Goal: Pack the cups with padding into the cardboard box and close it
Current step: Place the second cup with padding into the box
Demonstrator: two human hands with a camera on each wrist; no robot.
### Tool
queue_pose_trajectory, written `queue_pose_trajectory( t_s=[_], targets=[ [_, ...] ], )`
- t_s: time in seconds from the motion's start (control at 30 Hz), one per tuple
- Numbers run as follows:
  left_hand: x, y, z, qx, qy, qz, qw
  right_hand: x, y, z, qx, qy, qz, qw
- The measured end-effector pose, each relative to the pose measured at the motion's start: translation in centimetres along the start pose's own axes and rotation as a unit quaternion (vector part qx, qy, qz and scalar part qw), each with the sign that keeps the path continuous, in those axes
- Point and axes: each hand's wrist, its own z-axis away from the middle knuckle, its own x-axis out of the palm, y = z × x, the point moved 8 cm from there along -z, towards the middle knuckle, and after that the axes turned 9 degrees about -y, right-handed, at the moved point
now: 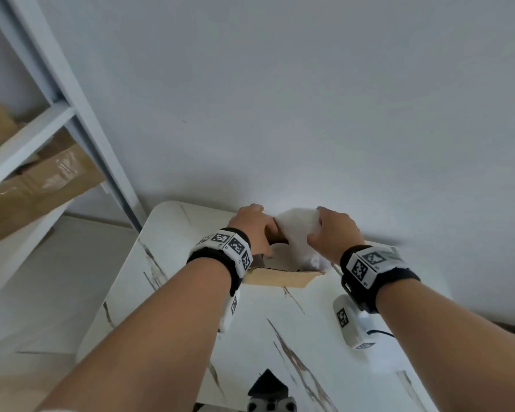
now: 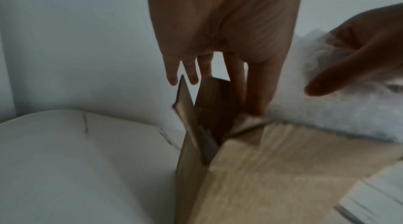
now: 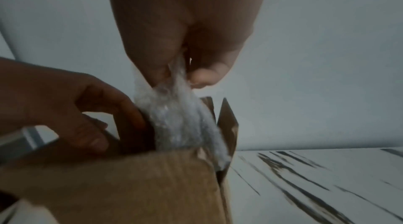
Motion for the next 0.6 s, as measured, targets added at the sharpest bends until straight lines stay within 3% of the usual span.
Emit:
queue_pose_trajectory(
  t_s=[0.13, 0.27, 0.4, 0.6],
  targets=[
    [1.9, -0.7, -0.2, -0.006, -0.02, -0.046, 0.999, 2.4, -0.3, -0.4, 0.025, -0.067, 0.157, 0.985],
    [2.2, -1.0, -0.6, 0.009, -0.011, -0.036, 0.999, 4.7, -0.6, -1.1, 0.045, -0.11, 0.223, 0.968],
    [3.2, -1.5, -0.8, 0.003, -0.031, -0.022, 0.999, 7.0, -1.7, -2.2, 0.068, -0.187, 0.212, 0.957],
    [3.3, -1.8, -1.3, 0.01, -0.031, -0.022, 0.999, 6.2, -2.3, -2.2, 0.094, -0.322, 0.121, 0.934]
  ],
)
